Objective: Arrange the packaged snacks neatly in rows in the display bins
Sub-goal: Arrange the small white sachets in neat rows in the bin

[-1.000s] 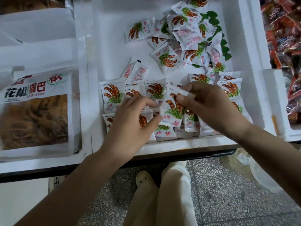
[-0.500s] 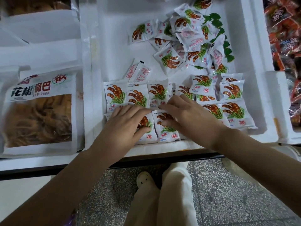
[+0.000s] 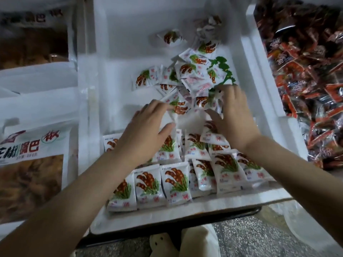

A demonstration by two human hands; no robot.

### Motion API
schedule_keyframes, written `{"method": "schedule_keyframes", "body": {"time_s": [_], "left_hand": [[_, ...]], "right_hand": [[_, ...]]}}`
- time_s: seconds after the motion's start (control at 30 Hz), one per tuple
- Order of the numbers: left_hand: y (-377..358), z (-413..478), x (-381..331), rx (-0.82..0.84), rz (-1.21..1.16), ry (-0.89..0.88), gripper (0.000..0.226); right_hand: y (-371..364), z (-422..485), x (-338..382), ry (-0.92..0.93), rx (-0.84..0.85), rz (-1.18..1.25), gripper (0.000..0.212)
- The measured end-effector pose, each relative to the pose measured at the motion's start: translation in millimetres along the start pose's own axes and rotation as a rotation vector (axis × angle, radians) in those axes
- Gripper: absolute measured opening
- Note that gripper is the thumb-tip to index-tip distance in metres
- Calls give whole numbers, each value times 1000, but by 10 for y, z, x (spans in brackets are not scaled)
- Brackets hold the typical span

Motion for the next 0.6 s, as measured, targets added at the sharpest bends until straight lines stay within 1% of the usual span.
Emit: {"method": "schedule_keyframes", "body": {"time_s": [0.03, 0.1, 0.13, 0.17, 0.3, 0.33, 0.4, 0.43, 0.47, 0.53, 0.6], "left_hand": [[-54, 167, -8, 0, -16, 39, 41], [-211, 454, 21, 51, -21, 132, 49], [-296, 570, 42, 84, -20, 172, 54], [-370, 663, 55, 105, -21, 205, 59], [-506, 829, 52, 84, 34, 302, 73], [-525, 841, 51, 91, 28, 332, 76], [-545, 850, 50, 107, -11, 369, 79], [-535, 849, 46, 107, -31, 375, 76], [-507, 846, 42, 104, -48, 378, 72], [-419, 823, 24, 96, -110, 384, 63], [-318, 793, -7, 66, -194, 374, 48]], "right_hand": [[14, 116, -111, -97, 0, -33, 57], [22, 272, -301, -310, 49, 17, 66], [14, 312, -365, -390, 81, 73, 66], [-5, 340, -418, -425, 101, 109, 64], [-8, 383, -529, -396, 58, 135, 56], [12, 392, -555, -376, 38, 121, 50], [68, 411, -609, -330, -7, 91, 28], [91, 414, -624, -317, -28, 95, 17], [113, 414, -614, -303, -45, 112, 12], [167, 393, -556, -289, -95, 207, 17], [262, 350, -452, -301, -170, 372, 20]]}}
Point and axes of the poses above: each hand's wrist, its own z-axis towards the middle knuckle, its own y-axis out of the back of the hand, x = y × z, the point moved 3 cm from there along z, towards the middle knuckle, and after that the axes turned 14 degrees about z, right-handed, at the moved point
